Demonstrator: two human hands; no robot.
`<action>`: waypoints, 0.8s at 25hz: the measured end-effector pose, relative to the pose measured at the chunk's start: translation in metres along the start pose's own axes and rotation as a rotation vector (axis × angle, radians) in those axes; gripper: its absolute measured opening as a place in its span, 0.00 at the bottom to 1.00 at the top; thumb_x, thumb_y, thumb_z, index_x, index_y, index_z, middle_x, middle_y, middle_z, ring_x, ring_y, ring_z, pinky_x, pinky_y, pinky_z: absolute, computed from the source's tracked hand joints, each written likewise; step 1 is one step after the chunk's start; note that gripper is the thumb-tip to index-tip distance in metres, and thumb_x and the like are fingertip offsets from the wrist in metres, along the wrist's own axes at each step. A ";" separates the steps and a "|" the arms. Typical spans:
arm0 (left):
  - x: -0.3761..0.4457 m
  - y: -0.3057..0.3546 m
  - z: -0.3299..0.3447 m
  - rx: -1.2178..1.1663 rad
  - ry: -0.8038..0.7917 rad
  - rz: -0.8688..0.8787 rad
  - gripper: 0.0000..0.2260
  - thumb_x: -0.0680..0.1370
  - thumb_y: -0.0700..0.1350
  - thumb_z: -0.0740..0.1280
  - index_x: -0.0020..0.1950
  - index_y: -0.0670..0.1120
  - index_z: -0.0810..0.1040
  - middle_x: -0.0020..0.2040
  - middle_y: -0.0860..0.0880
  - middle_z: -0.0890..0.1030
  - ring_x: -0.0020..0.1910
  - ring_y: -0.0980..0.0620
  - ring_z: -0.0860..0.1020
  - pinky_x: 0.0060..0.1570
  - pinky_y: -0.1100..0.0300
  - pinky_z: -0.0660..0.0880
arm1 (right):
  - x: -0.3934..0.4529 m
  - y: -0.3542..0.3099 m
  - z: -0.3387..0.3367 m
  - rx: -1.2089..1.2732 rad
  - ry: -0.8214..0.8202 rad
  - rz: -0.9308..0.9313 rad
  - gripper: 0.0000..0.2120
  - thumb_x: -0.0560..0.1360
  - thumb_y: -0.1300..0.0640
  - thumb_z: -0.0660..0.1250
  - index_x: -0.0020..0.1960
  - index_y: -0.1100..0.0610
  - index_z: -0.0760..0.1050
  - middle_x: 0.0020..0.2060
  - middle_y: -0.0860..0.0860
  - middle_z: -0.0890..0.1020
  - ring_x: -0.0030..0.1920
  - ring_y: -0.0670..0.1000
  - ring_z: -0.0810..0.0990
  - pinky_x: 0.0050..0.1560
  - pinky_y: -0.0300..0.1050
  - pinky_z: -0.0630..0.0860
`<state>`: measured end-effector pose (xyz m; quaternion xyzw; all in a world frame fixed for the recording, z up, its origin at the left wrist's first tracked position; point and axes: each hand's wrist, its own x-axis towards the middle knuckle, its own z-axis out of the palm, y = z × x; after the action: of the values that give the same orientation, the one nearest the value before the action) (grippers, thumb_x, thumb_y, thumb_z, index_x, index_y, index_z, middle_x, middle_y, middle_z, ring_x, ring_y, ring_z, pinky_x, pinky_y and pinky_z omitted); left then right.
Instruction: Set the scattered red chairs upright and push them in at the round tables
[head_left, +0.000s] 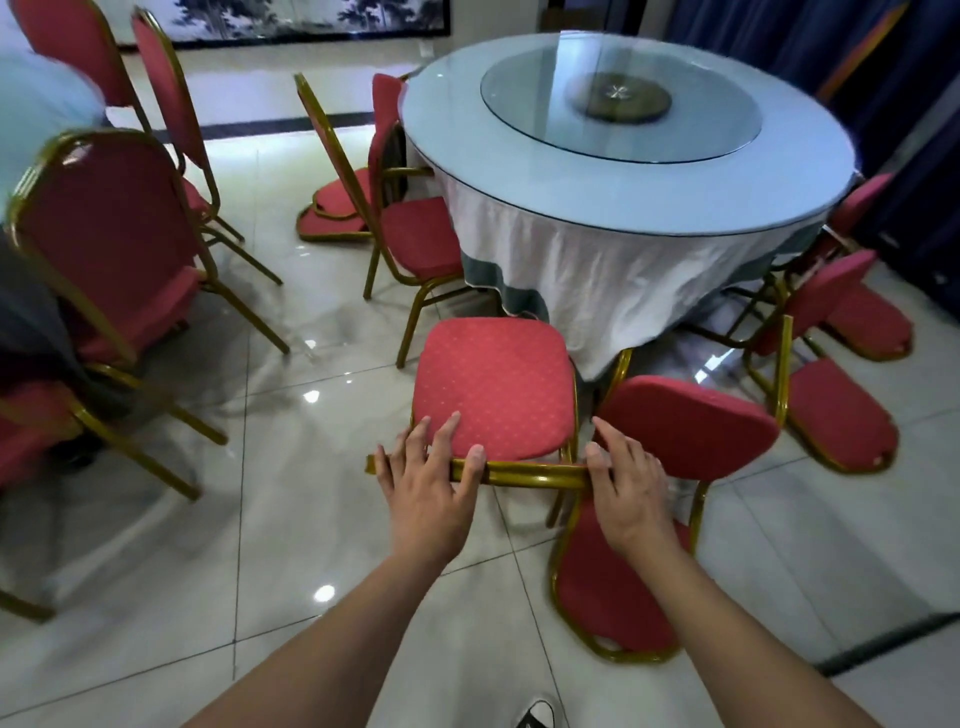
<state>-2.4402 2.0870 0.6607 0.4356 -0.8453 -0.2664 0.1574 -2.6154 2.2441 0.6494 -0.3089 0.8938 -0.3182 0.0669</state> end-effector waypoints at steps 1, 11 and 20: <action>0.011 0.001 -0.002 -0.001 -0.018 0.006 0.34 0.75 0.75 0.37 0.77 0.65 0.59 0.77 0.51 0.62 0.79 0.49 0.51 0.78 0.46 0.36 | 0.007 -0.003 0.000 0.005 0.003 0.007 0.36 0.79 0.29 0.40 0.76 0.45 0.66 0.65 0.52 0.77 0.65 0.58 0.74 0.70 0.64 0.64; 0.113 0.012 -0.020 0.072 -0.170 0.066 0.43 0.70 0.78 0.31 0.78 0.64 0.59 0.79 0.52 0.60 0.80 0.51 0.50 0.78 0.47 0.37 | 0.061 -0.019 0.009 0.021 -0.025 0.039 0.31 0.78 0.28 0.45 0.78 0.37 0.60 0.66 0.47 0.72 0.67 0.53 0.70 0.71 0.62 0.61; 0.129 0.015 -0.019 0.047 -0.162 0.064 0.36 0.74 0.75 0.36 0.77 0.65 0.61 0.80 0.54 0.60 0.80 0.52 0.50 0.78 0.49 0.36 | 0.075 -0.024 0.012 0.001 0.007 0.058 0.32 0.79 0.28 0.44 0.76 0.39 0.65 0.64 0.48 0.75 0.66 0.54 0.73 0.69 0.63 0.64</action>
<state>-2.5142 1.9828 0.6892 0.3889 -0.8748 -0.2756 0.0868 -2.6591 2.1781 0.6604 -0.2817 0.9024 -0.3179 0.0730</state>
